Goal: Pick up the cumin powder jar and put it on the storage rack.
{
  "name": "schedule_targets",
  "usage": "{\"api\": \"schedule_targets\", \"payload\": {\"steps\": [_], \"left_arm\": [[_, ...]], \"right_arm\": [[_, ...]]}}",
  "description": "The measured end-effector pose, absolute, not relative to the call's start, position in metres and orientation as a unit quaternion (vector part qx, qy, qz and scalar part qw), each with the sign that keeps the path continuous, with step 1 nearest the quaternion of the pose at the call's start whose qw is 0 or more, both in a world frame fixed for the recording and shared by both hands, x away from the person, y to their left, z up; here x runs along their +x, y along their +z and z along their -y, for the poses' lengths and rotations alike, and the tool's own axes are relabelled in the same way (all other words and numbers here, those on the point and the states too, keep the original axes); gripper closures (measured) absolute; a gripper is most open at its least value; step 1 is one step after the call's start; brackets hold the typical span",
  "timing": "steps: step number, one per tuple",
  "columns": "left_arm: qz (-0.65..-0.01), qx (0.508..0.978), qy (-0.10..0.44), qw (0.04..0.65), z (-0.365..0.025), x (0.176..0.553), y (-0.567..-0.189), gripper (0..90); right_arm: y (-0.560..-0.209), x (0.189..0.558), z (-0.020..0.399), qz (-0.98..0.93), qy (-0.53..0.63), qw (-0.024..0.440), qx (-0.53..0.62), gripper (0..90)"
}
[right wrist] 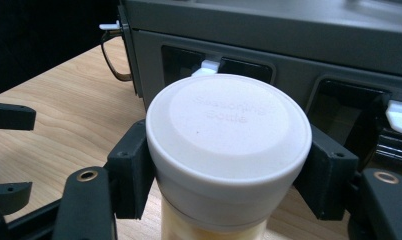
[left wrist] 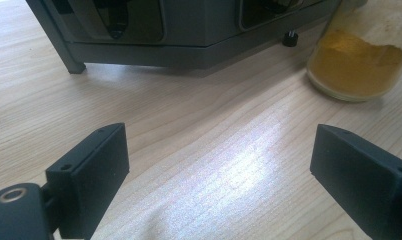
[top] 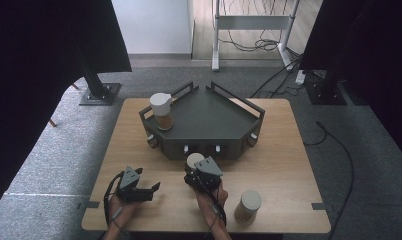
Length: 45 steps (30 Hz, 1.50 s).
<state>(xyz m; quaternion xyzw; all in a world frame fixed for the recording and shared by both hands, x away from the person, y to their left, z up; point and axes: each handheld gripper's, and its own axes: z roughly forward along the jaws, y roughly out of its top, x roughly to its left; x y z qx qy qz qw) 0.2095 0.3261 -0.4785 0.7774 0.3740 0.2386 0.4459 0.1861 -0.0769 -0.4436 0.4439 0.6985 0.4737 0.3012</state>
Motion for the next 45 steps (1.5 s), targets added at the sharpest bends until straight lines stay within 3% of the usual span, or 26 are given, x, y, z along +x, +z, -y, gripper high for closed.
{"api": "schedule_targets", "payload": {"steps": [26, 45], "left_arm": [[-0.376, 0.775, 0.238, 0.449, -0.327, 0.209, -0.478, 8.8], [-0.376, 0.777, 0.233, 0.448, -0.326, 0.211, -0.479, 8.6]], "right_arm": [[-0.381, 0.182, 0.094, -0.715, 0.483, 0.289, 0.414, 32.9], [-0.338, 0.200, 0.111, -0.723, 0.489, 0.272, 0.404, 32.8]]}}
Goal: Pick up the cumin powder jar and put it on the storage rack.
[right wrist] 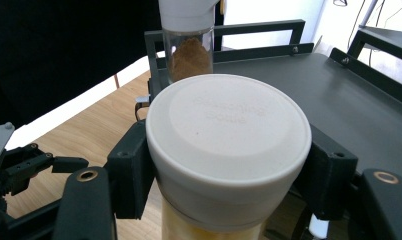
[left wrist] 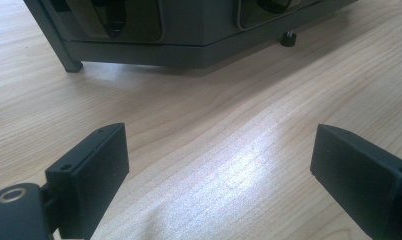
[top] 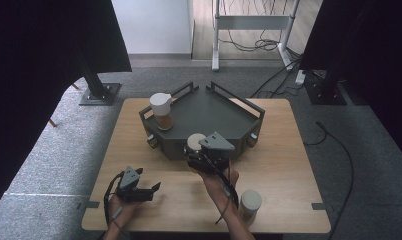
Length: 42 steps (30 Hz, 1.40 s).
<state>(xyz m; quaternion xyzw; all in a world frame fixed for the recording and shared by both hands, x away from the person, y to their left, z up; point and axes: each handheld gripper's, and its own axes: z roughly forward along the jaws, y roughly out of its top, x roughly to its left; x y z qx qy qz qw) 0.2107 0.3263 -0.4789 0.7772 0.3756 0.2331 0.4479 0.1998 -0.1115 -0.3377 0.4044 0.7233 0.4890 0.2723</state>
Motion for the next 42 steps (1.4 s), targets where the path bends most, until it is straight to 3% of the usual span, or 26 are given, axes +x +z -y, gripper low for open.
{"api": "schedule_targets", "payload": {"steps": [25, 42], "left_arm": [[-0.374, 0.779, 0.229, 0.448, -0.326, 0.212, -0.479, 8.6], [-0.376, 0.778, 0.229, 0.448, -0.328, 0.212, -0.479, 8.6]], "right_arm": [[-0.295, 0.238, 0.121, -0.722, 0.484, 0.279, 0.407, 32.9], [-0.289, 0.272, 0.124, -0.714, 0.482, 0.286, 0.420, 32.9]]}}
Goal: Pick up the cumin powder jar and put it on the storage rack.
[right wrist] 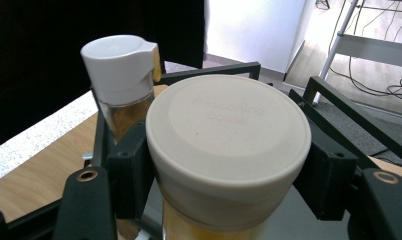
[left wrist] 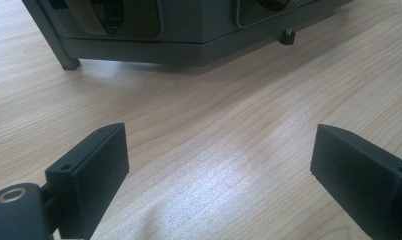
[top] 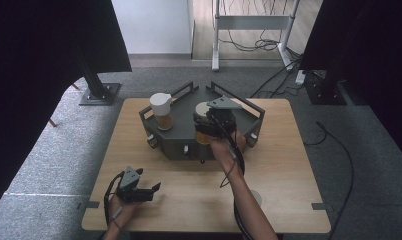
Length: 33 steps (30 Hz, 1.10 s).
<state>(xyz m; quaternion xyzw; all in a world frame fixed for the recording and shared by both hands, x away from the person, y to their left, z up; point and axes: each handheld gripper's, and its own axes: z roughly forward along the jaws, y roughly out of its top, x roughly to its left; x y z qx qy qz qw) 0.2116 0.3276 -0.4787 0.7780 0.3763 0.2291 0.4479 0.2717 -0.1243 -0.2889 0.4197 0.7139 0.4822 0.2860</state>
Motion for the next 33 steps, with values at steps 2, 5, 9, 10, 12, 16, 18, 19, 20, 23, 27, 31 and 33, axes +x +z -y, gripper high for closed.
{"api": "schedule_targets", "payload": {"steps": [2, 5, 9, 10, 12, 16, 18, 19, 20, 23, 27, 31, 33], "left_arm": [[-0.376, 0.778, 0.229, 0.448, -0.328, 0.211, -0.479, 8.6], [-0.377, 0.777, 0.229, 0.449, -0.328, 0.211, -0.479, 8.6], [-0.376, 0.778, 0.229, 0.449, -0.329, 0.212, -0.479, 8.6], [-0.376, 0.778, 0.229, 0.449, -0.329, 0.211, -0.479, 8.7], [-0.377, 0.777, 0.228, 0.449, -0.329, 0.212, -0.479, 8.6], [-0.376, 0.777, 0.228, 0.449, -0.328, 0.211, -0.479, 8.6], [-0.376, 0.778, 0.228, 0.449, -0.328, 0.212, -0.479, 8.6], [-0.376, 0.778, 0.228, 0.449, -0.328, 0.212, -0.479, 8.7], [-0.375, 0.778, 0.228, 0.448, -0.328, 0.212, -0.479, 8.6], [-0.375, 0.779, 0.228, 0.449, -0.328, 0.212, -0.479, 8.6], [-0.374, 0.779, 0.228, 0.448, -0.328, 0.212, -0.479, 8.7], [-0.375, 0.779, 0.227, 0.449, -0.328, 0.212, -0.479, 8.7], [-0.375, 0.779, 0.227, 0.449, -0.328, 0.212, -0.479, 8.7]], "right_arm": [[-0.289, 0.277, 0.123, -0.715, 0.481, 0.285, 0.420, 32.9], [-0.290, 0.283, 0.123, -0.716, 0.480, 0.286, 0.419, 32.9], [-0.291, 0.291, 0.122, -0.716, 0.480, 0.285, 0.419, 32.9], [-0.291, 0.293, 0.122, -0.716, 0.480, 0.286, 0.418, 32.9], [-0.292, 0.296, 0.122, -0.715, 0.481, 0.287, 0.418, 32.9], [-0.292, 0.302, 0.121, -0.716, 0.479, 0.292, 0.416, 32.9], [-0.291, 0.305, 0.120, -0.717, 0.476, 0.294, 0.416, 32.9], [-0.292, 0.307, 0.119, -0.717, 0.476, 0.295, 0.416, 32.9], [-0.292, 0.308, 0.119, -0.717, 0.476, 0.296, 0.416, 32.9], [-0.292, 0.313, 0.118, -0.716, 0.475, 0.297, 0.417, 32.9], [-0.293, 0.320, 0.116, -0.718, 0.471, 0.297, 0.418, 32.9], [-0.296, 0.327, 0.112, -0.722, 0.464, 0.297, 0.419, 32.9], [-0.298, 0.330, 0.110, -0.723, 0.462, 0.296, 0.420, 32.9]]}}
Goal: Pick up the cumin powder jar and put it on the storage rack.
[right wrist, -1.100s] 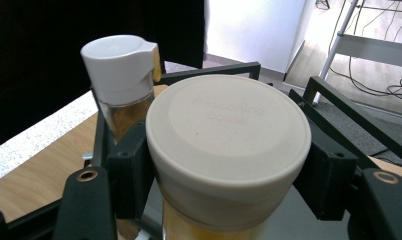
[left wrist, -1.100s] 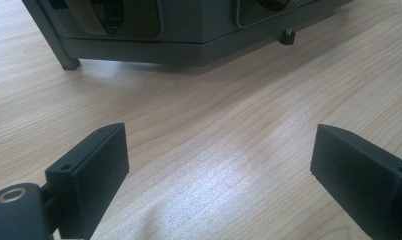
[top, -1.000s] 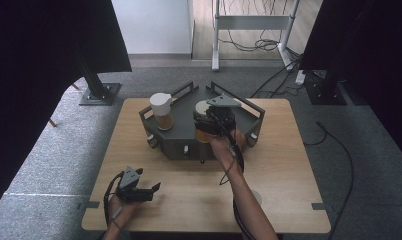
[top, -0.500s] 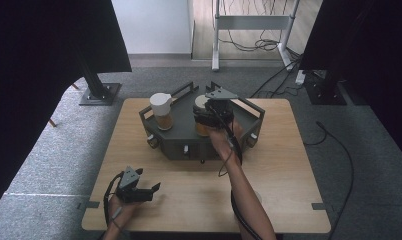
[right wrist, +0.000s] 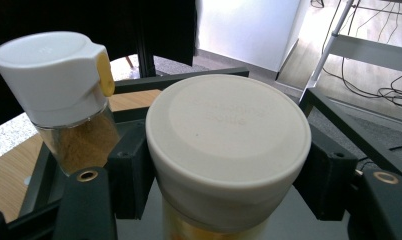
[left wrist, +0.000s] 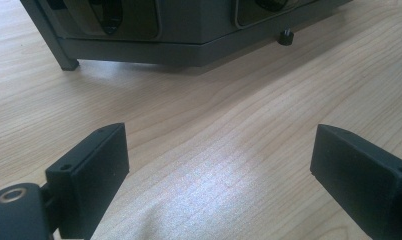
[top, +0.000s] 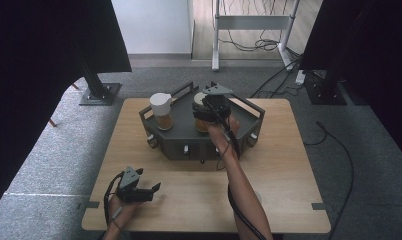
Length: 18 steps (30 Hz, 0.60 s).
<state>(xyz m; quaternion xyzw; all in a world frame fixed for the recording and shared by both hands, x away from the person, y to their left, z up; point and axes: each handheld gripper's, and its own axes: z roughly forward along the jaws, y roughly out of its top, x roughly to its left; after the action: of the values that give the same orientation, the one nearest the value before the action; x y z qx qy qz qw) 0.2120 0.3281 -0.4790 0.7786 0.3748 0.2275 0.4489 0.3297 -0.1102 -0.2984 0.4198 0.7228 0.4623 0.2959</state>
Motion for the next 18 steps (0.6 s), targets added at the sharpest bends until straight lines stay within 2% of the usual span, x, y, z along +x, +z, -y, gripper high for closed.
{"api": "schedule_targets", "payload": {"steps": [15, 18], "left_arm": [[-0.371, 0.782, 0.227, 0.447, -0.3265, 0.2124, -0.4787, 8.7], [-0.371, 0.782, 0.227, 0.446, -0.3266, 0.2126, -0.4787, 8.7]], "right_arm": [[-0.3075, 0.3321, 0.1058, -0.719, 0.462, 0.297, 0.426, 32.5], [-0.3064, 0.3340, 0.1074, -0.720, 0.464, 0.289, 0.428, 28.3]]}}
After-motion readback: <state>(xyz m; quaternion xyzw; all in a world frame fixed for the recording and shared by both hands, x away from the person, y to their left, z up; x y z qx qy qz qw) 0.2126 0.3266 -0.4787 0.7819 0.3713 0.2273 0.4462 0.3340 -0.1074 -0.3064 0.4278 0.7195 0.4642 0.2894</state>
